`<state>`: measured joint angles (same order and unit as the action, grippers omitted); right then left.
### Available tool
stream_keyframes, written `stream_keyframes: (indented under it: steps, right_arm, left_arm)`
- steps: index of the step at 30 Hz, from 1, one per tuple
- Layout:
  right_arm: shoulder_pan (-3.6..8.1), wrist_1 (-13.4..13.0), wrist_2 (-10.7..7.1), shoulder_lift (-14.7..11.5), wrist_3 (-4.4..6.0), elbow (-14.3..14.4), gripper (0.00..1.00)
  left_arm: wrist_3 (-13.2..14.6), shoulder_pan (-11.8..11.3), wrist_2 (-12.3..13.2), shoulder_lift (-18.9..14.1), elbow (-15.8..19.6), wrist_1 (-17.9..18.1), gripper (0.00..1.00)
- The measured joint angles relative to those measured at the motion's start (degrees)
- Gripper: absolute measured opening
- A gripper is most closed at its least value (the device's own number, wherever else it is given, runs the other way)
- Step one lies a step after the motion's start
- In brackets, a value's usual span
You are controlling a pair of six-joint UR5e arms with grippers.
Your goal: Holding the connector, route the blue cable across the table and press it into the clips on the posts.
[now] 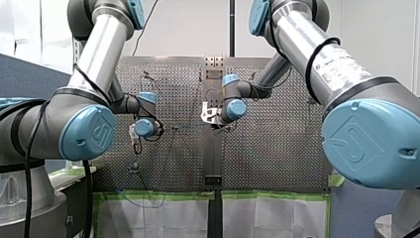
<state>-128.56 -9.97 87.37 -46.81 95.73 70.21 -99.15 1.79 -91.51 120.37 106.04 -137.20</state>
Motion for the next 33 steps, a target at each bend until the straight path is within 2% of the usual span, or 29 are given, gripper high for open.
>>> stream_keyframes:
  steps: [1, 3, 4, 5, 10, 19, 27, 33]
  right_arm:
    - [0.0, 0.01, 0.0, 0.0, 0.0, 0.0, 0.0]
    - [0.06, 0.02, 0.0, 0.0, -0.02, -0.01, 0.0]
    - [0.1, 0.02, 0.0, 0.0, -0.03, -0.03, 0.0]
    - [0.16, 0.03, 0.0, 0.0, -0.02, -0.04, 0.0]
    - [0.28, 0.03, 0.0, 0.0, 0.0, -0.04, 0.0]
    - [0.35, 0.06, -0.01, 0.0, -0.03, -0.03, 0.0]
    - [0.4, 0.11, -0.03, 0.0, -0.16, -0.02, 0.0]
    - [0.45, 0.12, -0.07, 0.0, -0.16, -0.02, 0.0]
  left_arm:
    - [0.07, -0.05, -0.01, 0.16, -0.06, -0.25, 0.5]
    - [0.48, -0.14, -0.11, 0.37, -0.16, -0.99, 0.82]
    - [0.74, -0.15, -0.23, 0.42, -0.19, -1.35, 0.82]
    - [1.16, -0.17, -0.46, 0.43, -0.21, -1.86, 1.0]
    - [2.19, -0.1, -0.91, -0.29, -0.18, -4.32, 1.0]
    - [2.64, 1.03, -1.29, -4.22, 1.07, -8.73, 1.0]
    - [2.8, 1.83, -4.41, -8.1, 4.66, -12.52, 1.0]
    - [2.79, 2.63, -6.11, -11.41, 7.97, -13.08, 1.0]
